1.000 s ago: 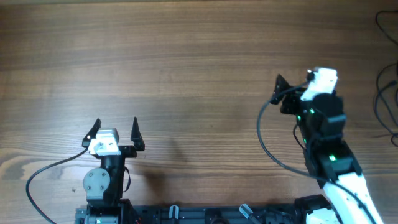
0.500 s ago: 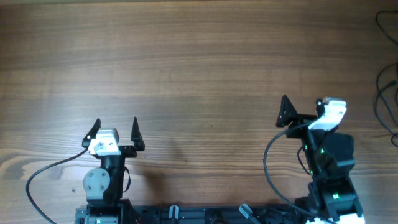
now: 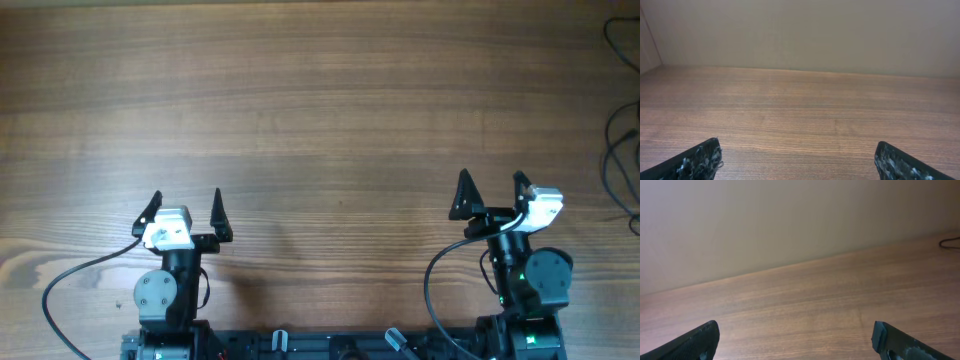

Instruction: Untangle cables

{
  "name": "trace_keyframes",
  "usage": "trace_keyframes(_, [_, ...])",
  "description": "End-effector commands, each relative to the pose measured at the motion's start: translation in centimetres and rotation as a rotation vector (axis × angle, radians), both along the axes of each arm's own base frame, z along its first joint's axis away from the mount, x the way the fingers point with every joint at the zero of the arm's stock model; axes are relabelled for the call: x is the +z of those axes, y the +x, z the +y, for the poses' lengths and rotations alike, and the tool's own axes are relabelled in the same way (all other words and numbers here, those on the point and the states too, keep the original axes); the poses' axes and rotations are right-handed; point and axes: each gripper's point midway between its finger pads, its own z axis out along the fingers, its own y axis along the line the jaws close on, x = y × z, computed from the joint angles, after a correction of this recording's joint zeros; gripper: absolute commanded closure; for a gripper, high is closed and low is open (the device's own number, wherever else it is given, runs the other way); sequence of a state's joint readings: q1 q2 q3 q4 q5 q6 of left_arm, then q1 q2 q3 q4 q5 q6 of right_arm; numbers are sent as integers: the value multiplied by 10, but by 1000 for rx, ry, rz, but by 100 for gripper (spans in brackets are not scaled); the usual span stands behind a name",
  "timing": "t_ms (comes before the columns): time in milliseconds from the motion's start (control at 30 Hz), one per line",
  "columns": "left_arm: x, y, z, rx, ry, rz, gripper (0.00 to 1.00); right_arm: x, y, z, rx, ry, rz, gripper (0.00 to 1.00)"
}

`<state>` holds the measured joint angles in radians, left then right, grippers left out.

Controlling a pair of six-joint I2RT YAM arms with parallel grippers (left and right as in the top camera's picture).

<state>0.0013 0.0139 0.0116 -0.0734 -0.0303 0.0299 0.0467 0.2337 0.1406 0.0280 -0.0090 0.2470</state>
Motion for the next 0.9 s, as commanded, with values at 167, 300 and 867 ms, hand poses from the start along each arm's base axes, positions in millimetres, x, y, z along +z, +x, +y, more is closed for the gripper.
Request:
trace_keyframes(167, [0,0,0,-2,19,-4,0,8,-10,6,52,-59,-88,0])
trace_keyframes(300, [0,0,0,-2,18,-4,0,8,-14,8,71,-60,-123,0])
trace_keyframes(867, [0,0,0,-3,19,-4,0,-23,-16,9,85,-161,-22,0])
